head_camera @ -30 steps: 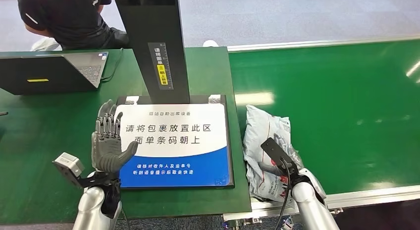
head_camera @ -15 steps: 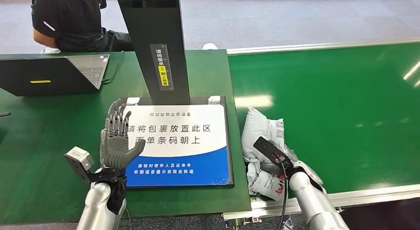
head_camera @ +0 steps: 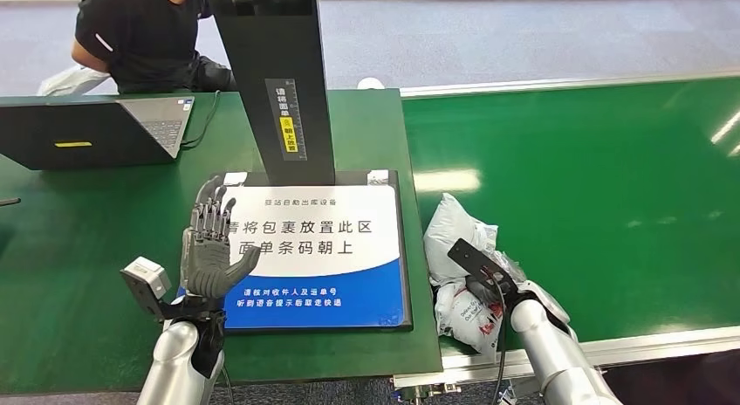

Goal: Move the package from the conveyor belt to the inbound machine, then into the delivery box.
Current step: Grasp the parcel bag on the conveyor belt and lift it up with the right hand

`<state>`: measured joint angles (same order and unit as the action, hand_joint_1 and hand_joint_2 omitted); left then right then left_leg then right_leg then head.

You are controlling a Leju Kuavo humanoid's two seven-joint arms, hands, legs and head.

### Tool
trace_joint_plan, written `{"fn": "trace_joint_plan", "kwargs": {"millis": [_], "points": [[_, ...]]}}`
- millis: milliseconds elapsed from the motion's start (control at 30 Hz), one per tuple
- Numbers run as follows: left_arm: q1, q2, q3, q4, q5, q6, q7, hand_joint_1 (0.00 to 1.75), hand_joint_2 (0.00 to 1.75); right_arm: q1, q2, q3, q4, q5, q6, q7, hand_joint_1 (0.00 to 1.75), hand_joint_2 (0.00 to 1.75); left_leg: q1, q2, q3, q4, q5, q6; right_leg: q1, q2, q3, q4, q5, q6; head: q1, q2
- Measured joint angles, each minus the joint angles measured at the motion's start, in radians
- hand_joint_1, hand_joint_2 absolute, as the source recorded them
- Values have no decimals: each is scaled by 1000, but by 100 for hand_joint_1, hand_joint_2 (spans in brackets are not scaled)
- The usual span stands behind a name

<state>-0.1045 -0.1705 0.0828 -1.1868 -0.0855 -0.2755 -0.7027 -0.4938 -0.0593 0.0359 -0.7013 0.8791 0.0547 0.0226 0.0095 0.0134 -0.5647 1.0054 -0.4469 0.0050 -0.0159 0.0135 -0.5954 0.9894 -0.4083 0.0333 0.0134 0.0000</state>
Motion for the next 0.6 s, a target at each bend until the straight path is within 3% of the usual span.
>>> {"fn": "trace_joint_plan", "kwargs": {"millis": [100, 167, 400, 600], "points": [[1, 0, 0, 0, -1, 0, 0, 0, 175, 13, 0, 0, -13, 7, -28, -9, 175, 175, 0, 0, -1, 0, 0, 0, 0, 0, 0, 0, 0, 0, 0, 0], [5, 0, 0, -1, -2, 2, 0, 0, 175, 30, 1, 0, -36, 28, -97, -30, 175, 175, 0, -2, -2, 0, 0, 0, 0, -1, 0, 0, 0, 0, 0, 0], [36, 0, 2, -24, -11, 2, 0, 0, 175, 161, 20, -17, -252, 174, -520, -146, 175, 175, -1, -5, -18, 0, 3, 2, -1, -5, -13, 1, 2, 2, 0, 0], [38, -1, 3, -30, -12, 2, 0, 0, 175, 207, 25, -40, -371, 180, -564, -163, 175, 175, -1, -4, -20, 0, 3, 1, -1, -4, -17, 2, 2, 2, 0, 0]]}}
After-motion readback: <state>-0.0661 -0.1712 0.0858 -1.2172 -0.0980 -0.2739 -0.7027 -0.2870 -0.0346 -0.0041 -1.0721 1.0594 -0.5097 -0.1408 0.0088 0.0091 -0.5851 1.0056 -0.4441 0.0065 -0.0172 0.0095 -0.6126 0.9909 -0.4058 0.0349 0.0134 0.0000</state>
